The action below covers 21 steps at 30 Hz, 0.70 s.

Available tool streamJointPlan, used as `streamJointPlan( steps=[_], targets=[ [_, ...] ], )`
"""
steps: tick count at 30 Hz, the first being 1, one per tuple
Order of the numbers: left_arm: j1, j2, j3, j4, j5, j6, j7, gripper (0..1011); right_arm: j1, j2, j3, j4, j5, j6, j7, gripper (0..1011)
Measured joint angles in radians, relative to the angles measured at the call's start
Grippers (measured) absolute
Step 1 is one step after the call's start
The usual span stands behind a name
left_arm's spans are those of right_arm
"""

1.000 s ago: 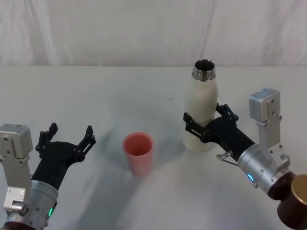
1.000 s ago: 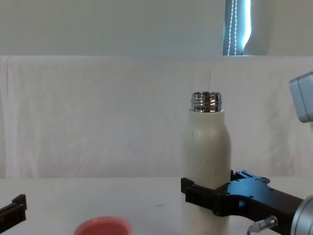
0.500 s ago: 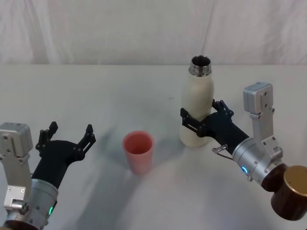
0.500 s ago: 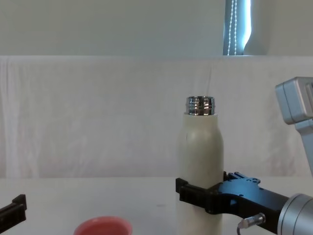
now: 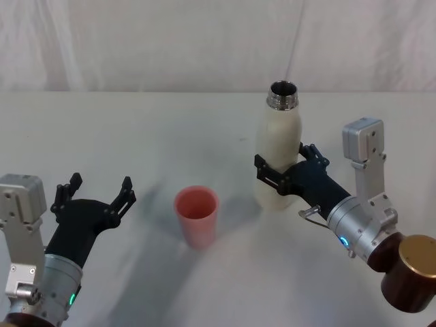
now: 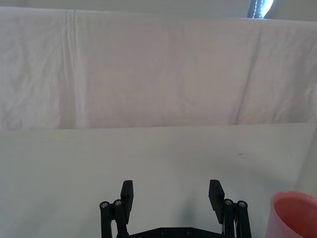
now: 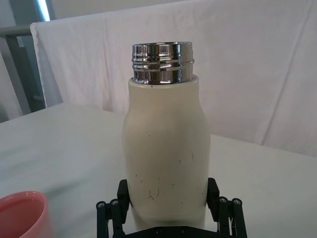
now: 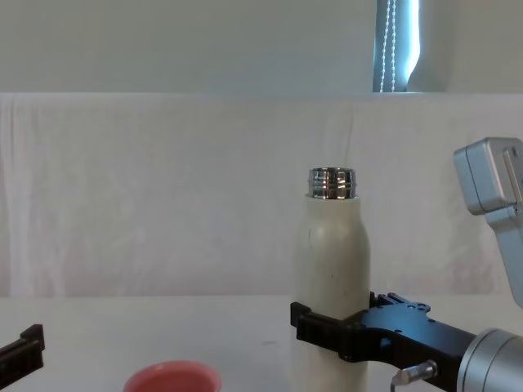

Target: Grasp the thermos with one hand and pour water into the cup lid.

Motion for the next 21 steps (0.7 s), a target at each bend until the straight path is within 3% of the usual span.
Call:
streamJointPlan(
  steps=[21],
  targets=[
    [0.0, 0.0, 0.0, 0.0, 0.0, 0.0, 0.0, 1001, 0.011, -0.012, -0.005, 0.018, 0.004, -0.001, -0.006, 950]
  ],
)
